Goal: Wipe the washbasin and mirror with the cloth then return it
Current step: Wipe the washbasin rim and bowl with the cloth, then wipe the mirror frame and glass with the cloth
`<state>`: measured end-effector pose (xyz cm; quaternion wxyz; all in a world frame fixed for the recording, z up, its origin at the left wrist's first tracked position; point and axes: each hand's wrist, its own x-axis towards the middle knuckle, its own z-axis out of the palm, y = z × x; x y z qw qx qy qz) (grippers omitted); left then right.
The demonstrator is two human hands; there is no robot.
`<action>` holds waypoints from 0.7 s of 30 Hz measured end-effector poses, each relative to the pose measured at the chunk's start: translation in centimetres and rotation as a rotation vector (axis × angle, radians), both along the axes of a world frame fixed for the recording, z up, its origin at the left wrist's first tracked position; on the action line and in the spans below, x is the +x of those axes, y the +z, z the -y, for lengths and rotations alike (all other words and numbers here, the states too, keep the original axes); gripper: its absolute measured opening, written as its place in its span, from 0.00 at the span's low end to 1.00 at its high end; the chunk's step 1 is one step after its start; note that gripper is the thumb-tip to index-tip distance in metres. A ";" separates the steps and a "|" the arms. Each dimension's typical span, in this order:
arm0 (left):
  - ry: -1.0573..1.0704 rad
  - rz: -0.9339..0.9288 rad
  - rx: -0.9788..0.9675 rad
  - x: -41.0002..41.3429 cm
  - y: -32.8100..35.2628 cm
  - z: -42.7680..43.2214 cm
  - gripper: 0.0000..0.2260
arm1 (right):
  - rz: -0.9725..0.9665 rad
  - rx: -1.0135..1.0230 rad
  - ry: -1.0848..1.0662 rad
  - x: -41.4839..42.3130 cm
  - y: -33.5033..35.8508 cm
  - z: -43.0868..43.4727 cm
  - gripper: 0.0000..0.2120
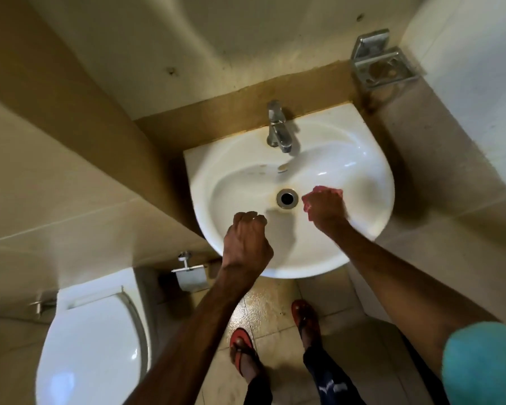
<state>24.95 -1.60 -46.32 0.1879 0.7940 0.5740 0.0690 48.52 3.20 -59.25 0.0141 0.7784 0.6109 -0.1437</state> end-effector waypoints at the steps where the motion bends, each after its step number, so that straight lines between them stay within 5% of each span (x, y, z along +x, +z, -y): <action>1: 0.003 -0.003 -0.010 -0.8 0.9 0.8 0.17 | -0.048 -0.049 0.016 -1.1 1.4 0.6 0.01; 5: 0.074 0.029 -0.063 -3.2 5.6 4.2 0.18 | -0.478 -0.262 0.001 -4.3 8.3 3.9 0.13; 11: 0.202 0.227 -0.172 -7.3 11.6 8.1 0.20 | -1.269 -0.100 -0.399 -6.9 17.6 9.8 0.18; 21: 0.359 0.635 -0.335 -12.8 19.7 9.9 0.32 | -1.901 -0.032 -0.600 -16.0 32.0 17.1 0.20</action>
